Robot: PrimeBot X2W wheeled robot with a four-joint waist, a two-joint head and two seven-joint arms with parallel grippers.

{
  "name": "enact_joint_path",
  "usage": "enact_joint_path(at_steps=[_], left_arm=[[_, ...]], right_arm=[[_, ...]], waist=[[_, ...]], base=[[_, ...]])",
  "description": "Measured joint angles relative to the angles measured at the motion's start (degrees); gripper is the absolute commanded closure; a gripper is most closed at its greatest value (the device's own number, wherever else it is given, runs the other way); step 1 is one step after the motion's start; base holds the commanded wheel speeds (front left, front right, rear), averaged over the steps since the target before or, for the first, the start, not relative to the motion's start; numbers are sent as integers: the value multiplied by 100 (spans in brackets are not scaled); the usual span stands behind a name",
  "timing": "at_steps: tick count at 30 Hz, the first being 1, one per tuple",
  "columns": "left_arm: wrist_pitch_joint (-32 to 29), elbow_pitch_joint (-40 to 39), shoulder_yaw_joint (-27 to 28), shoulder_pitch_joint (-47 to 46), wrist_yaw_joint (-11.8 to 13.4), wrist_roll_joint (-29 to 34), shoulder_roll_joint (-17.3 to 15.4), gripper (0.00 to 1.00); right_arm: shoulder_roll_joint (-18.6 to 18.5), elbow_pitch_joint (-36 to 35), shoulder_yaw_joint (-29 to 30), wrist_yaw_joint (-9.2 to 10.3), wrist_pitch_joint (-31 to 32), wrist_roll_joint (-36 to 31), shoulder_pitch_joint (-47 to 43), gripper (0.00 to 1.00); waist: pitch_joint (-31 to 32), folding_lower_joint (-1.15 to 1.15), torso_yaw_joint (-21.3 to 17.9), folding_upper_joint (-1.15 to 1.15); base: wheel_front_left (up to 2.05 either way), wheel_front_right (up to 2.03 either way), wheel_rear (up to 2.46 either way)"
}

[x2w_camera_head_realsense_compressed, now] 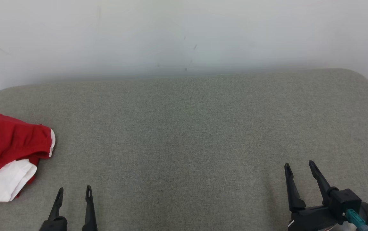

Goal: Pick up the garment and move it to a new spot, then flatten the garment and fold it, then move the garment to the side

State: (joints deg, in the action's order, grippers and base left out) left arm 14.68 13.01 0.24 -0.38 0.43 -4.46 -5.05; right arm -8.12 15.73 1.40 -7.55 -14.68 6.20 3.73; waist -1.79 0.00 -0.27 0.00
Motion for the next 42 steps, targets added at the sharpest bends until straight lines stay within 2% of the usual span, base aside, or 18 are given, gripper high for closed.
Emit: enact_joint_path(at_steps=[10,18,32,42], left_arm=[[36,103,208,7,-343,96,115,0],[36,111,266,6,-501,142,151,0],[36,142,302,-5,-556,205,190,0],[36,189,260,-53,-548,245,202,0]], right_arm=[[2,11,3,0,-45,-26,-2,0],[1,12,1,0,-45,-25,-1,0],[-15,-8,-32,0,-45,-26,-21,0],[-26,-81,-109,0,-45,-9,-59,0]], waist=[[-5,0,-28,0],[-13,0,-58,0],[-25,0,-29,0],[-74,0,340,0]], base=[[0,0,0],[0,0,0],[0,0,0],[0,0,0]])
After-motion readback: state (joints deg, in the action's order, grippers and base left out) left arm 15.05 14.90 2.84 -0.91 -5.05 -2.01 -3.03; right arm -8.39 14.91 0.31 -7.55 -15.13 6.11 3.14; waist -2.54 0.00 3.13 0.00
